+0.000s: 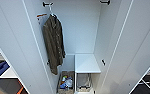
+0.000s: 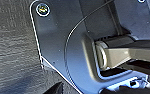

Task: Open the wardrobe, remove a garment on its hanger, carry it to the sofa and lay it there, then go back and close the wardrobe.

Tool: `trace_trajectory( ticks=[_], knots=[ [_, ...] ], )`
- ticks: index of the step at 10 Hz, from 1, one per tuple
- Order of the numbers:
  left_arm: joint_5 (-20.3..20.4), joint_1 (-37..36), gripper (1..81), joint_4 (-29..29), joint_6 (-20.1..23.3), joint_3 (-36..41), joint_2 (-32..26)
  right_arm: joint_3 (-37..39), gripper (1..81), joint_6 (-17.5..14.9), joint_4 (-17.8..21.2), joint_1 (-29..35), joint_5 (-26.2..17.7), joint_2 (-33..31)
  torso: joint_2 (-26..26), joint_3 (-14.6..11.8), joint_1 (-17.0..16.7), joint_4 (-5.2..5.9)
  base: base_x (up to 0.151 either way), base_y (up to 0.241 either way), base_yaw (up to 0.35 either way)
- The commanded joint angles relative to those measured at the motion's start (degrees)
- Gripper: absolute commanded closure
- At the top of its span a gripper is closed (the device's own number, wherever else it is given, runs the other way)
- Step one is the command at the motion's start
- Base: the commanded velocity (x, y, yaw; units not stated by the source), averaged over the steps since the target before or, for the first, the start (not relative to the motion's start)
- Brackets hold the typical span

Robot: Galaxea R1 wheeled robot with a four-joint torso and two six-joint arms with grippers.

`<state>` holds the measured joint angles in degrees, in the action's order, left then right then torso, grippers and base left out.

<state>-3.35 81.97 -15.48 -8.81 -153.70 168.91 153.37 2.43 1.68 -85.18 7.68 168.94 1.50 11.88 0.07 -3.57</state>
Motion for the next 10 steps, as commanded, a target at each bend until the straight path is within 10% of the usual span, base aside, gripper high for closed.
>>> trace_trajectory(
  ticks=[1, 10],
  knots=[
    [-3.3, -3.9, 1.0, -1.6, 0.6, 0.3, -3.1, -3.0, 1.0, 0.3, 0.9, 3.6, -1.9, -6.0, 0.0, 0.0, 0.0, 0.0, 0.0, 0.0, 0.0],
    [6.2, -12.4, 1.0, 5.8, -0.2, 0.6, -22.3, 3.3, 1.0, 1.0, 8.2, 16.9, -0.5, -17.5, 0.0, 0.0, 0.0, 0.0, 0.0, 0.0, 0.0]
  ],
)
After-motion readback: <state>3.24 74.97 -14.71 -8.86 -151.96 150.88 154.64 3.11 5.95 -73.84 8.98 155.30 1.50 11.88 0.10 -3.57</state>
